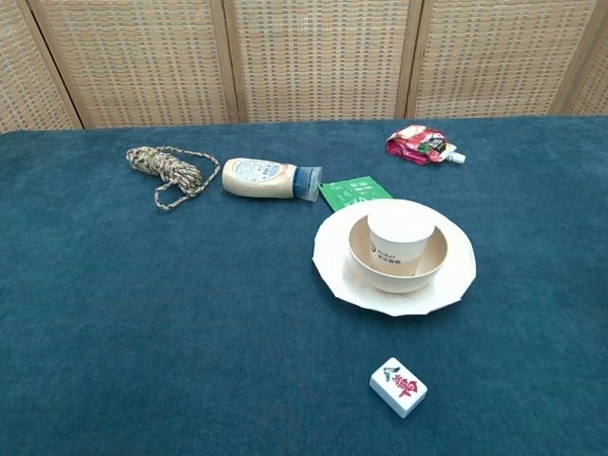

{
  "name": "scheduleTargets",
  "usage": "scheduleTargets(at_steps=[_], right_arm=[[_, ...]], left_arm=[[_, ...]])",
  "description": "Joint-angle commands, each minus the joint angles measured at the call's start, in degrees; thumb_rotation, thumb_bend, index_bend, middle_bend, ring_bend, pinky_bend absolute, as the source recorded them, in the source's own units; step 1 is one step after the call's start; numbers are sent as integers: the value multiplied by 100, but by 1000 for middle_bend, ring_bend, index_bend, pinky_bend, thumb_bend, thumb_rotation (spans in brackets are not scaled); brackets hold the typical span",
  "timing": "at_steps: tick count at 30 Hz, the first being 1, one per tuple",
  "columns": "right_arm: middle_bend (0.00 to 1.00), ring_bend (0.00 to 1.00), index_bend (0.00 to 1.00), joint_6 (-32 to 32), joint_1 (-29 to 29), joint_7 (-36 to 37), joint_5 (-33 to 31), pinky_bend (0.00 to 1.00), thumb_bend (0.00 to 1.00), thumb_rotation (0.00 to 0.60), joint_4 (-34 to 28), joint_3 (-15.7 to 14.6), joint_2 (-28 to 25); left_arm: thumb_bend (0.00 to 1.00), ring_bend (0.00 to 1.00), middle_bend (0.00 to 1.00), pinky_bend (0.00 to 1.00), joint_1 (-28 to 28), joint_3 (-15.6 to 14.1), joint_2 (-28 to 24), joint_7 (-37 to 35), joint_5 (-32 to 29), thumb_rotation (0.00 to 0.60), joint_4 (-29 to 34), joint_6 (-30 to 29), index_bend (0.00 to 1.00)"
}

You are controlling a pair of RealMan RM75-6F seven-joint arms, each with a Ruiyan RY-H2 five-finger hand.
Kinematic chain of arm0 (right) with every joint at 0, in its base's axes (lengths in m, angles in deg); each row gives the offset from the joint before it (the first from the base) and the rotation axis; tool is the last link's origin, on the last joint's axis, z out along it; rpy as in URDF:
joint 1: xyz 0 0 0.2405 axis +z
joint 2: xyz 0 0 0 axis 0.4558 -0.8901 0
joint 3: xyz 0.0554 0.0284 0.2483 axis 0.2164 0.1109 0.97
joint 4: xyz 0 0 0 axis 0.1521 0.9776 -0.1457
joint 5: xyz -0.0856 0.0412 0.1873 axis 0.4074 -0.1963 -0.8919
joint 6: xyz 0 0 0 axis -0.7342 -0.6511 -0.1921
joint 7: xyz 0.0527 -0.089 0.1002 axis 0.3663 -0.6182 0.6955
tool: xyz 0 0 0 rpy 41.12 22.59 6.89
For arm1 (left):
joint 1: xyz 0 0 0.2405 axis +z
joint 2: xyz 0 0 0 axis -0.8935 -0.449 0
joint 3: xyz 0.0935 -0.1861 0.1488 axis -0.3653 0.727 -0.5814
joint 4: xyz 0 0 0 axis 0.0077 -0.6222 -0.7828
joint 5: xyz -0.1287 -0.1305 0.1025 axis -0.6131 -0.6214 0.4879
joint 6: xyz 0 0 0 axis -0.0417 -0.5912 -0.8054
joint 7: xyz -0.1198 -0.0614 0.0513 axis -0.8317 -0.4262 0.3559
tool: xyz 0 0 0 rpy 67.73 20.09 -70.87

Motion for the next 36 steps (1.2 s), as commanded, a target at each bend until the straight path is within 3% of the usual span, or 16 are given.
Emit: scheduleTargets(at_steps=[1,10,16,22,28,36], right_arm=[[0,0,0,-2,-1,3,0,28,239,600,-2,2,-1],[0,0,0,17,15,-24,38,28,237,600,-42,-10,-5],[0,0,5,179,157,-36,83,29,237,600,-441,40,-84],[0,0,167,865,732,-584,23,71,273,600,-1316,366,-178],[0,0,195,1967,1457,-1798,-1280,77,354,600,-1914,905,13],[0,0,200,2380,2267,-3240,-2985,79,399,600,-1872,1346,631]], left_arm=[[0,0,0,0,0,0,-2,-4,1,600,1,-1,0],[0,0,0,0,6,14,-13,-44,-9,600,3,-18,0],[0,0,0,0,-10,57,-36,-125,-86,600,-14,18,0],[0,0,0,0,-20,57,-55,-180,-91,600,-17,41,0],[0,0,0,0,2,58,-131,-349,-73,600,12,2,0],[0,0,0,0,-20,43,-189,-522,-84,600,6,78,0]])
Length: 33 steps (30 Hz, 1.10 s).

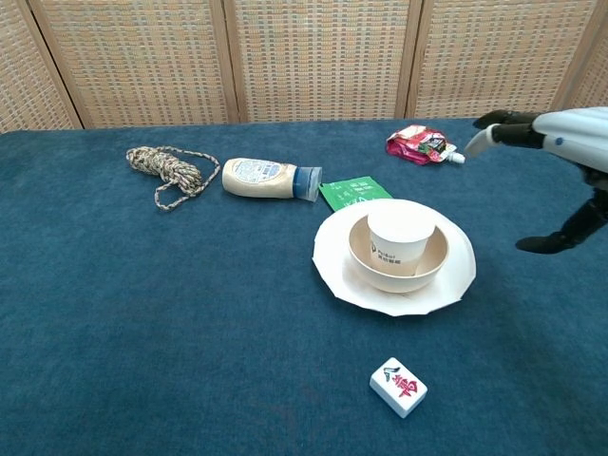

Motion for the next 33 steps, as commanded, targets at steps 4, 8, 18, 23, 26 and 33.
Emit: scheduleTargets(at_steps=[4,8,18,23,26,33], right_arm=[[0,0,201,213,825,-1205,-1453,80,404,600,19,393,675],[0,0,201,121,1123,-1648,-2037,80,404,600,81,381,906],[0,0,188,-68,1536,-1853,-2592,81,404,600,388,371,1250],[0,0,188,-103,1672,-1803,-2671,82,405,600,596,370,1368],[0,0,207,-119,1744,-1806,-2729,82,404,600,705,315,1426],[12,0,359,-181,1873,-1783,-2813,103,405,600,873,212,1542]], left_arm=[[0,0,0,0,-19,4,-26,-98,-29,600,-14,51,0],[0,0,0,0,-29,0,-36,-138,-30,600,-22,74,0],[0,0,0,0,-36,3,-58,-204,-46,600,-24,93,0],[0,0,0,0,-43,-13,-53,-198,-16,600,-26,102,0],[0,0,0,0,-48,-8,-53,-209,-37,600,-31,118,0],[0,0,0,0,-53,-22,-53,-213,-14,600,-27,122,0]])
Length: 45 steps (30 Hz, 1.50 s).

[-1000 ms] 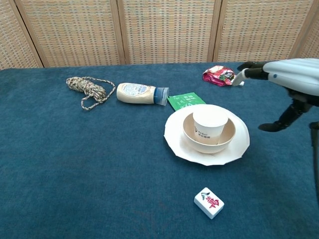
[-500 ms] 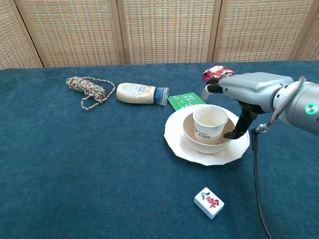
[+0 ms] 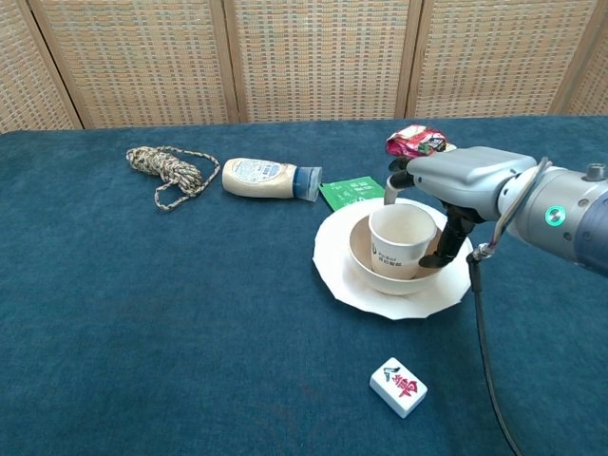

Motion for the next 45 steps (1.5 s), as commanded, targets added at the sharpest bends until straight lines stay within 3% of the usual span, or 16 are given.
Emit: scheduleTargets(at_steps=[1,11,19,25,32,45], right_arm=[[25,0,377,-36,37,24,31,111,405,600,41,-35,38],[62,0,423,-487,172,-6,363,133,403,600,-174,24,63],[61,0,423,-997,195,-142,431,133,400,600,-802,388,-503],[47,0,423,-1219,-12,92,308,132,399,600,-874,550,-949],[46,0,423,-953,-451,744,83,132,398,600,-294,244,-1366],[29,0,420,-190,-744,1664,-197,128,381,600,1040,-120,-1161]], left_arm=[[0,0,0,0,-1,-3,2,3,3,600,1,0,0],[0,0,0,0,-2,-4,-1,-20,7,600,-1,-6,0],[0,0,0,0,4,7,-10,-50,4,600,-1,-32,0],[0,0,0,0,26,-4,-22,-32,44,600,19,-87,0],[0,0,0,0,43,-41,-11,83,122,600,56,-129,0],[0,0,0,0,33,-52,39,243,116,600,75,-100,0]])
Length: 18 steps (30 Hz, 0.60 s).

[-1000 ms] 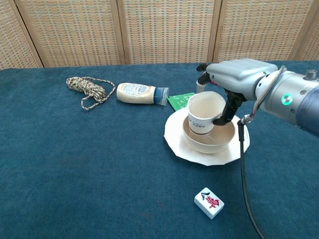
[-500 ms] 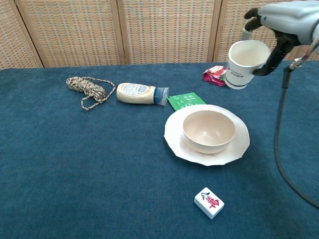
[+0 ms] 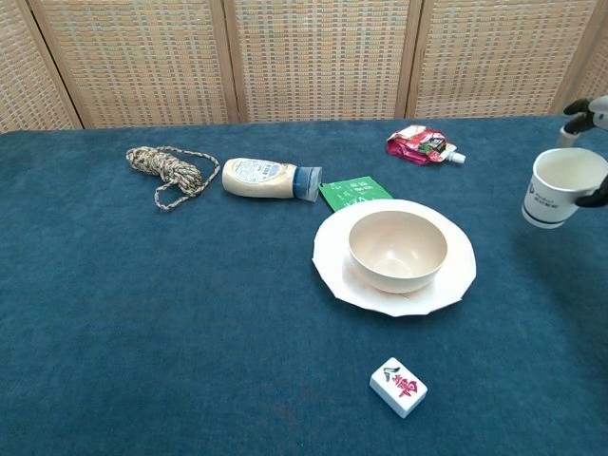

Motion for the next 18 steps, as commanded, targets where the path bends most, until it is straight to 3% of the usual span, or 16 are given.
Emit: scheduleTargets(at_steps=[1,9,15,18], right_arm=[[26,0,416,141,-51,110,-42,127,380,600,261,-98,103],[5,0,371,313,-91,230,-98,109,365,600,519,-205,225],[0,0,117,296,-102,216,-84,56,280,600,479,-230,188],[0,0,65,116,-147,251,103,50,268,600,345,-230,98]], left_arm=[[0,0,0,0,2,0,-1,-1,5,600,2,-7,0],[0,0,0,0,5,18,-19,-58,-23,600,-5,-14,0],[0,0,0,0,14,18,-29,-80,-7,600,-1,-40,0],[0,0,0,0,12,18,-32,-92,-10,600,-6,-33,0]])
